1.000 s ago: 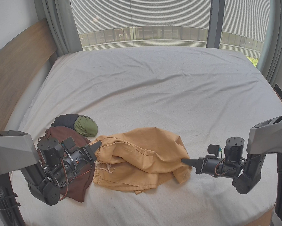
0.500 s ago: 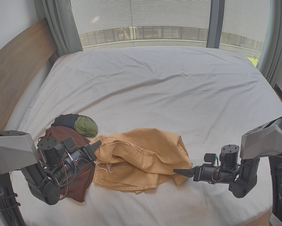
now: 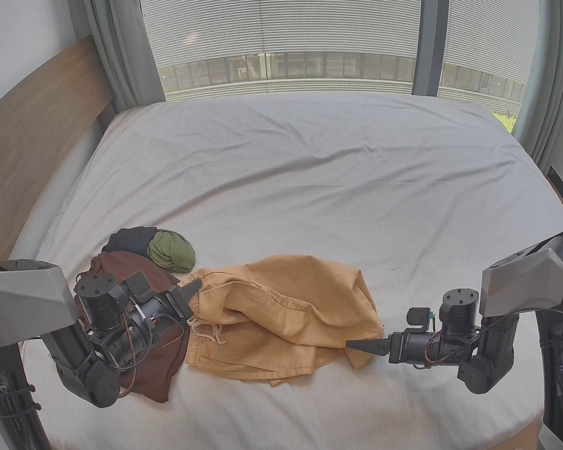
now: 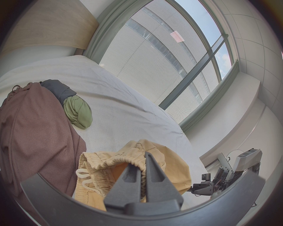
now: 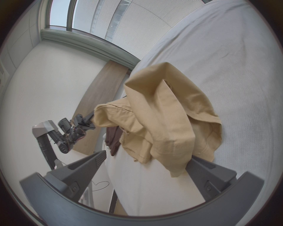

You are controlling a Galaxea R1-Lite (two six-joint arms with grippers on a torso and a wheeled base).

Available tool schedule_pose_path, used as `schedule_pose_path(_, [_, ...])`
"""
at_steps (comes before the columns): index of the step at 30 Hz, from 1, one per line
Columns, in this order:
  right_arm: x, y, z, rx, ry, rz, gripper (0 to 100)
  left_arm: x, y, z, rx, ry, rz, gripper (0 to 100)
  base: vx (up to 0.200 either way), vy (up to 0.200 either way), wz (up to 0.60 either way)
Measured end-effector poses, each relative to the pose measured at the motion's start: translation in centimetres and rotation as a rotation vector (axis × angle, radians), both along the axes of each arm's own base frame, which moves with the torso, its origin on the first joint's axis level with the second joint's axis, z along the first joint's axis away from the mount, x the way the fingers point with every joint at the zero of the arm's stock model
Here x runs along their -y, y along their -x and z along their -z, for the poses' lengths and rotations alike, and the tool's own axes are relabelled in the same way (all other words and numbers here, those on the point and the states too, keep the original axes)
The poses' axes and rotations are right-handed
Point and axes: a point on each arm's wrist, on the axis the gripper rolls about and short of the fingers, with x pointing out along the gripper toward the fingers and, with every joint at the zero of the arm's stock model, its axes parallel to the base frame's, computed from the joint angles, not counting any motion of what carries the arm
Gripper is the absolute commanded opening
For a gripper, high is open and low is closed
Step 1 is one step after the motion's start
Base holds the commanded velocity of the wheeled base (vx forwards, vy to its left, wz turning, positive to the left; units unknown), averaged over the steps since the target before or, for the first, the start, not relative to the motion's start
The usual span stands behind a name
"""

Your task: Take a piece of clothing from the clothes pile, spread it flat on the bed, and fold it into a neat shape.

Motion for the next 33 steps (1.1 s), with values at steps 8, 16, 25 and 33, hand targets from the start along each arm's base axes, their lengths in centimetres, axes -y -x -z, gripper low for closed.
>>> schedule_pose_path(8, [1.4, 1.0, -3.1, 0.029, -0.069, -0.098, 100, -0.1, -0.3, -0.2, 0.012, 0.005, -0.006, 0, 0.0, 0.0, 0.0])
schedule_pose_path(16, [1.8, 1.5, -4.5, 0.052, -0.083, -0.11, 100, -0.1, -0.5, -0.4, 0.024, 0.007, -0.01, 0, 0.0, 0.0, 0.0])
schedule_pose_path(25, [0.9, 1.2, -3.5, 0.073, -0.062, -0.146, 100, -0.1, -0.5, -0.5, 0.028, 0.008, -0.009, 0, 0.0, 0.0, 0.0])
schedule_pose_path(33, [-0.2, 0.2, -2.3, 0.124, -0.036, -0.17, 100, -0.1, -0.5, -0.5, 0.029, 0.006, -0.007, 0, 0.0, 0.0, 0.0])
